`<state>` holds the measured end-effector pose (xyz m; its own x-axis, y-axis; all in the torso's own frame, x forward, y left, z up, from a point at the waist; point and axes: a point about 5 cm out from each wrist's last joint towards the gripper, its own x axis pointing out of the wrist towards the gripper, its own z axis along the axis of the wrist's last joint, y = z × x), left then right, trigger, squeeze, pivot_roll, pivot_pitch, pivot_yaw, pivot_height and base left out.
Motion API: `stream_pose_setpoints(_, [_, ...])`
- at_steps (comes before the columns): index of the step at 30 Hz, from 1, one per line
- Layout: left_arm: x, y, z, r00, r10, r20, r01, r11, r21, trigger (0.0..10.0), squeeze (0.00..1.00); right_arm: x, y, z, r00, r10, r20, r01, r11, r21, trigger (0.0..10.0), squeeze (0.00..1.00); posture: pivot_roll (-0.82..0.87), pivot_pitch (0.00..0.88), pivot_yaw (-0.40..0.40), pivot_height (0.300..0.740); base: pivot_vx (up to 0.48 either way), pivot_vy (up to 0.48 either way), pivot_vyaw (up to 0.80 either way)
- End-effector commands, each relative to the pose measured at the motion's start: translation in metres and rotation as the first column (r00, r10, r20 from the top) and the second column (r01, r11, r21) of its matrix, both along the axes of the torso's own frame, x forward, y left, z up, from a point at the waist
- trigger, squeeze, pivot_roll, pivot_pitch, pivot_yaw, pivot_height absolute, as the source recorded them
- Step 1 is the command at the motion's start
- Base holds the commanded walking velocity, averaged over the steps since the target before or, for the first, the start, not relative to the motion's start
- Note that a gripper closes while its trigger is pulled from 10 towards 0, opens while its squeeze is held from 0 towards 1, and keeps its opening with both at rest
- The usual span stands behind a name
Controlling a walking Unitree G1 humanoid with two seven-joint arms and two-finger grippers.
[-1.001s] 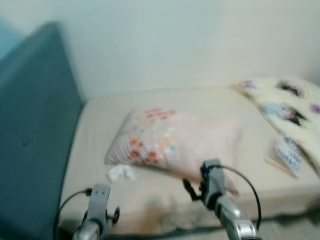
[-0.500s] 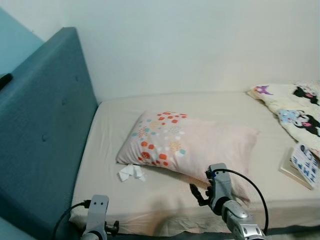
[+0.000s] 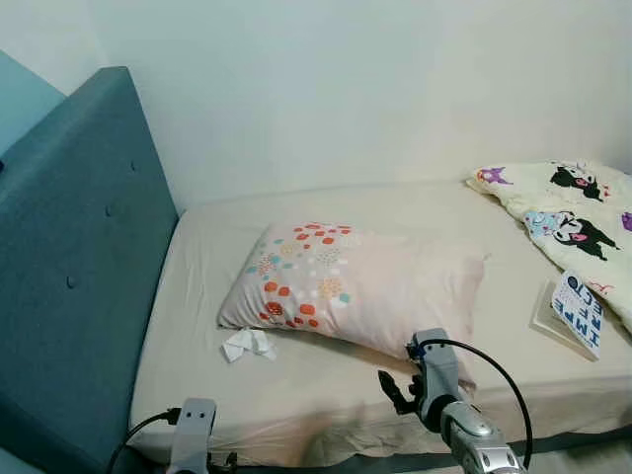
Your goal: Clean up the room
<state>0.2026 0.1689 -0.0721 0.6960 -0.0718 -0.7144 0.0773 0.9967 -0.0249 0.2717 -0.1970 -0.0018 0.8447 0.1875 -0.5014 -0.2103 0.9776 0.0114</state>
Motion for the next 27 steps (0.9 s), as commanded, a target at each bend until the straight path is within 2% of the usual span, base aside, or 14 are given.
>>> stream_pose_setpoints(1, [-0.011, -0.002, -0.007, 0.998, 0.001, -0.067, -0.001, 1.0, 0.003, 10.0, 0.0, 0.0, 0.002, -0.001, 1.0, 0.01, -0.007, -0.01, 1.0, -0.01, 10.0, 0.0, -0.14, 0.065, -0.025, 0.74, 0.0, 0.0, 0.0])
stream_pose_setpoints(3, [-0.013, -0.001, -0.008, 0.997, 0.013, -0.078, -0.013, 1.0, 0.0, 10.0, 0.0, 0.0, 0.002, -0.001, 1.0, 0.011, -0.008, -0.011, 1.0, -0.014, 10.0, 0.0, -0.14, 0.065, -0.025, 0.74, 0.0, 0.0, 0.0])
stream_pose_setpoints(5, [-0.023, 0.003, -0.014, 0.993, 0.028, -0.119, -0.027, 1.0, 0.012, 10.0, 0.0, 0.0, 0.002, -0.002, 1.0, 0.017, -0.012, -0.017, 1.0, -0.02, 10.0, 0.0, -0.15, 0.069, -0.025, 0.74, 0.0, 0.0, 0.0])
stream_pose_setpoints(8, [-0.027, 0.004, -0.015, 0.991, 0.03, -0.131, -0.028, 0.999, 0.017, 10.0, 0.0, -0.001, 0.002, -0.003, 1.0, 0.016, -0.014, -0.016, 1.0, -0.018, 10.0, 0.0, -0.15, 0.069, -0.025, 0.74, 0.0, 0.0, 0.0])
stream_pose_setpoints(10, [-0.034, 0.007, -0.018, 0.987, 0.036, -0.157, -0.033, 0.999, 0.025, 10.0, 0.0, -0.001, 0.002, -0.004, 1.0, 0.015, -0.019, -0.015, 1.0, -0.013, 10.0, 0.0, -0.15, 0.067, -0.03, 0.74, 0.0, 0.0, 0.0])
stream_pose_setpoints(12, [-0.034, 0.007, -0.018, 0.987, 0.036, -0.157, -0.033, 0.999, 0.025, 10.0, 0.0, -0.001, 0.002, -0.004, 1.0, 0.015, -0.019, -0.015, 1.0, -0.013, 10.0, 0.0, -0.15, 0.067, -0.03, 0.74, 0.0, 0.0, 0.0])
stream_pose_setpoints(14, [-0.041, 0.009, -0.021, 0.982, 0.051, -0.18, -0.046, 0.998, 0.031, 10.0, 0.0, 0.0, 0.002, -0.004, 0.999, 0.025, -0.027, -0.025, 0.999, -0.02, 10.0, 0.0, -0.14, 0.072, -0.035, 0.74, 0.0, 0.0, 0.0])
stream_pose_setpoints(18, [-0.046, 0.009, -0.024, 0.979, 0.058, -0.197, -0.054, 0.998, 0.028, 10.0, 0.0, 0.001, -0.001, -0.003, 0.999, 0.029, -0.032, -0.03, 0.999, -0.029, 10.0, 0.0, -0.14, 0.085, -0.032, 0.74, 0.0, 0.0, 0.0])
stream_pose_setpoints(21, [-0.049, 0.007, -0.025, 0.977, 0.052, -0.206, -0.049, 0.999, 0.02, 10.0, 0.0, 0.001, -0.004, -0.002, 0.999, 0.017, -0.027, -0.018, 0.999, -0.035, 10.0, 0.0, -0.14, 0.112, -0.004, 0.74, 0.0, 0.0, 0.0])
stream_pose_setpoints(23, [-0.053, 0.007, -0.026, 0.976, 0.016, -0.217, -0.013, 1.0, 0.017, 10.0, 0.0, 0.0, -0.004, -0.002, 1.0, -0.014, -0.016, 0.014, 1.0, -0.018, 10.0, 0.0, -0.12, 0.135, 0.047, 0.74, 0.0, 0.0, 0.0])
stream_pose_setpoints(27, [-0.053, 0.009, -0.026, 0.975, -0.021, -0.219, 0.026, 0.999, 0.021, 10.0, 0.0, -0.001, -0.003, -0.003, 0.999, -0.049, -0.008, 0.049, 0.999, 0.009, 10.0, 0.0, -0.12, 0.14, 0.062, 0.74, 0.0, 0.0, 0.0])
